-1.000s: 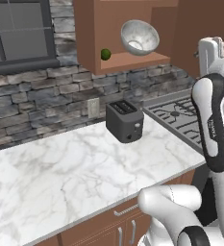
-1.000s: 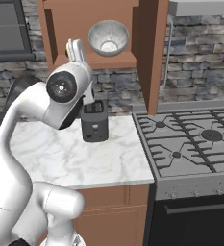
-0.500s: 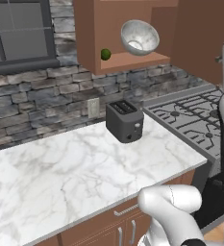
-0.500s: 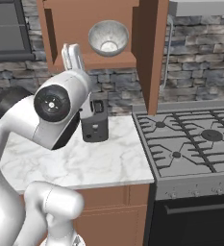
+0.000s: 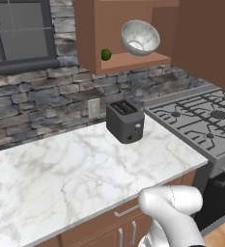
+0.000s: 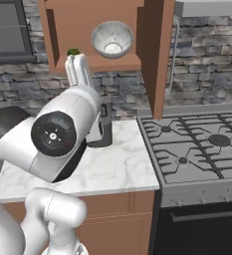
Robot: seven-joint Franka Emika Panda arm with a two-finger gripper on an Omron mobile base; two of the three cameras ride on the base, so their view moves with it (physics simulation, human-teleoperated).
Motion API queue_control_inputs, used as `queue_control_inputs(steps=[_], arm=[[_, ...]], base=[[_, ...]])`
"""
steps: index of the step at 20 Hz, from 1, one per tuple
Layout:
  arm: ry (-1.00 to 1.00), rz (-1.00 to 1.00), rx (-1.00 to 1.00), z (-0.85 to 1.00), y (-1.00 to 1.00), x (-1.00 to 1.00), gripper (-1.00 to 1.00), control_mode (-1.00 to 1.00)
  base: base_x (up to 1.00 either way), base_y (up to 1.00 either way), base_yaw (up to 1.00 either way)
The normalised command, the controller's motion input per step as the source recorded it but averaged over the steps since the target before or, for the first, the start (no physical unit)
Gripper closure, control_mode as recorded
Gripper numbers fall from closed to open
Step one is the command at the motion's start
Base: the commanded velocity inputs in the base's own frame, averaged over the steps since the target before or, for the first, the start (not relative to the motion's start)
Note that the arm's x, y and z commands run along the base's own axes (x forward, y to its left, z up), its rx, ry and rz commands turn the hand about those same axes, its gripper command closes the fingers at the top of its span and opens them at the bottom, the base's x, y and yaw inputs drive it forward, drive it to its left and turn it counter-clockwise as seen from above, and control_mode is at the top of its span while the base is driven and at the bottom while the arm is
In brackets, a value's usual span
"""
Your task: Pick the mug and place it in the sink. Pick the bowl and place it in the open cabinet and then close the cabinet.
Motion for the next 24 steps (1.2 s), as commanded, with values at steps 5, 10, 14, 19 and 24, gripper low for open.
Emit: queue_control_inputs(steps=[5,10,14,19,24], arm=[[-0.02,0.0,0.0,0.02,-0.28,-0.43,-1.0,-1.0],[-0.01,0.0,0.0,0.03,-0.25,-0.38,-1.0,-1.0],[0.0,0.0,0.0,0.0,-0.26,-0.07,-1.0,-1.0],[-0.04,0.01,-0.01,0.0,-0.23,0.07,-1.0,-1.0],[-0.18,0.19,0.0,0.0,-0.3,0.05,-1.0,-1.0]], base=[[0.0,0.0,0.0],[0.0,0.0,0.0],[0.0,0.0,0.0],[0.0,0.0,0.0],[0.0,0.0,0.0]])
